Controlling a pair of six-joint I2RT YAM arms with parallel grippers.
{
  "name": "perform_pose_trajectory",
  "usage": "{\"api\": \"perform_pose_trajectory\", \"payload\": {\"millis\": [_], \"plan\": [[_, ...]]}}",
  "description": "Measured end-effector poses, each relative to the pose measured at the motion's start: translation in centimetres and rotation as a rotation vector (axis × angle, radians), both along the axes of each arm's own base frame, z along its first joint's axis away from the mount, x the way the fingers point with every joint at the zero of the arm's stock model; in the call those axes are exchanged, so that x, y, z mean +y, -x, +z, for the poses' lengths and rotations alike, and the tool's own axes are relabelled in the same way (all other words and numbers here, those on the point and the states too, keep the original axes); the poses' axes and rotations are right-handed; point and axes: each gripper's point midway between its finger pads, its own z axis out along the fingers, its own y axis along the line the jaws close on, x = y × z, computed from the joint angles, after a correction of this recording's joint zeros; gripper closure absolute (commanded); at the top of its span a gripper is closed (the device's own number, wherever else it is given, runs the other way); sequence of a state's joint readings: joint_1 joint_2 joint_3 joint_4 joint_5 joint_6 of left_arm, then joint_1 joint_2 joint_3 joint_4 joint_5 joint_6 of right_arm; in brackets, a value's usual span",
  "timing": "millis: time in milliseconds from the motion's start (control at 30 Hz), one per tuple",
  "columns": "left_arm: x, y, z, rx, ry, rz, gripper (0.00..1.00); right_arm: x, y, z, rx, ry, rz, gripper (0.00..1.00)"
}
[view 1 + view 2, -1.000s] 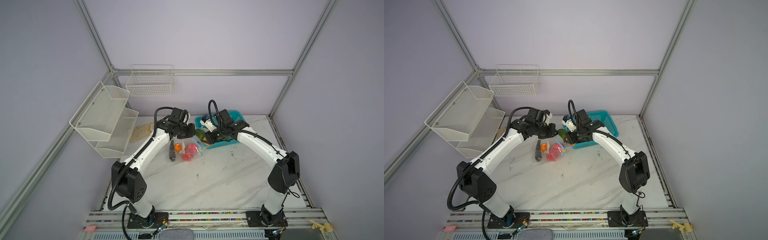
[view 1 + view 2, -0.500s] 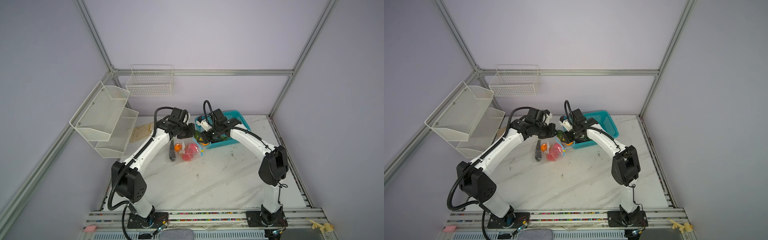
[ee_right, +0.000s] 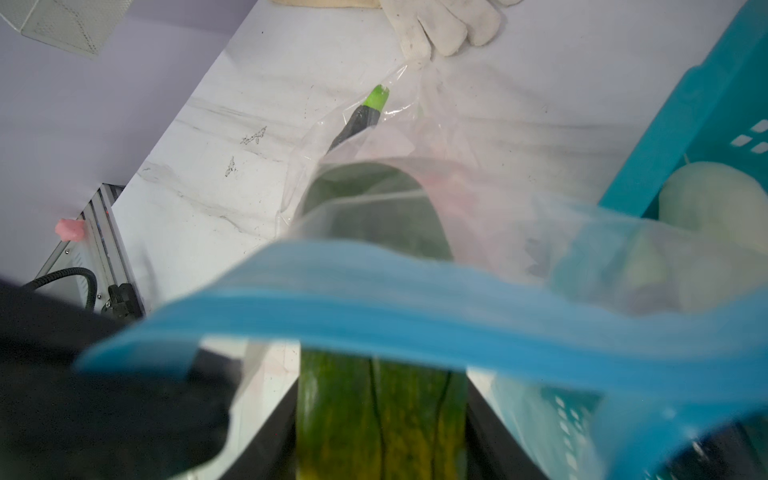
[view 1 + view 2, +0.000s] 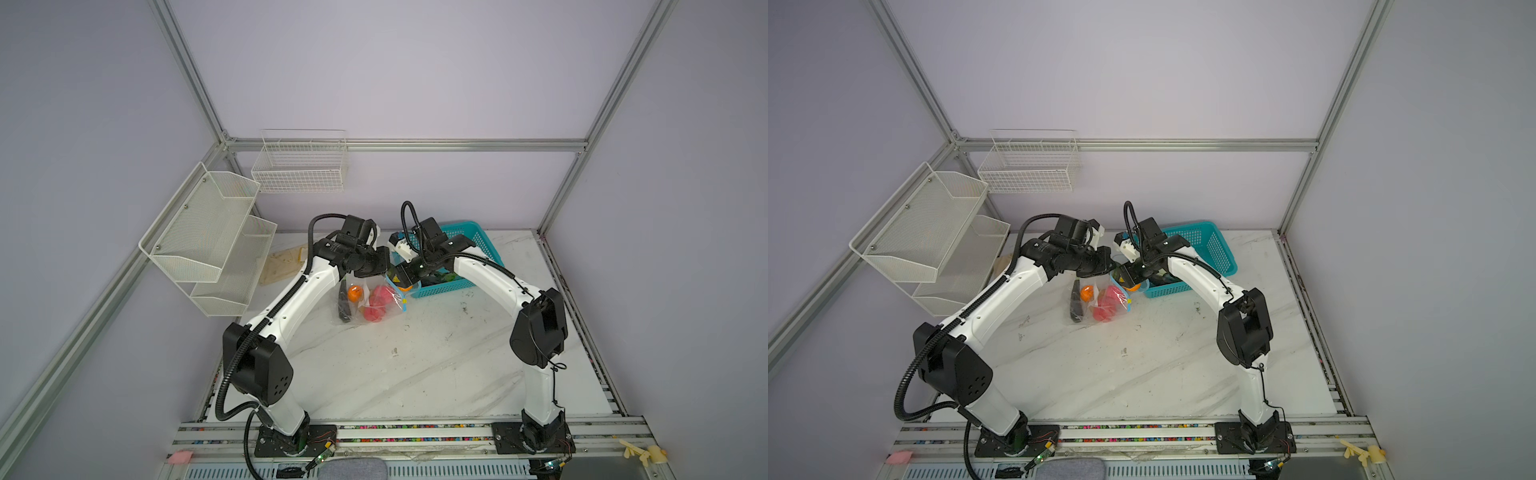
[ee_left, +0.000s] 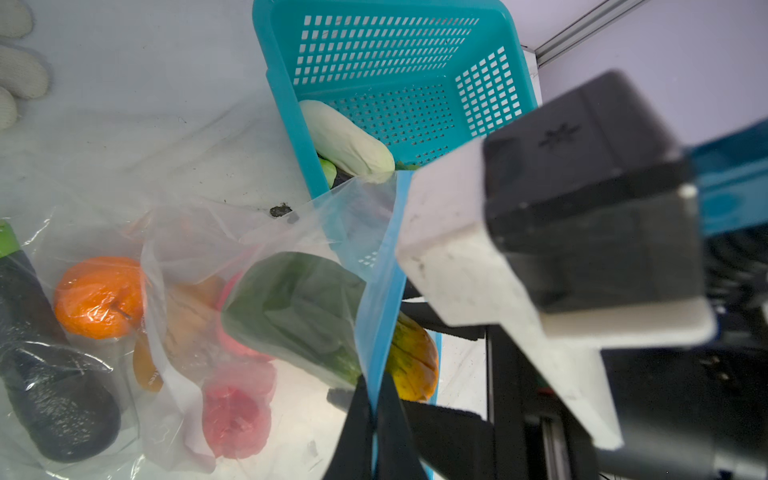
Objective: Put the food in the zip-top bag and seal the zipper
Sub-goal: 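Lower the papaya into the bag and open the right gripper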
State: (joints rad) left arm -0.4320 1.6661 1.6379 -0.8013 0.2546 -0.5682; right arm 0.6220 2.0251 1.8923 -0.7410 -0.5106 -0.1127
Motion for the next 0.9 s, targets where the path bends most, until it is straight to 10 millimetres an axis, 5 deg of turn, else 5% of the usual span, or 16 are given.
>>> {"api": "perform_pose_trajectory", "payload": {"millis": [900], "plan": [[0.3,-0.1,0.2,-0.007,-0.002,0.009,1.0,1.5,-0.7,-0.9,0.054,-0.054,-0.015,0.36]]}}
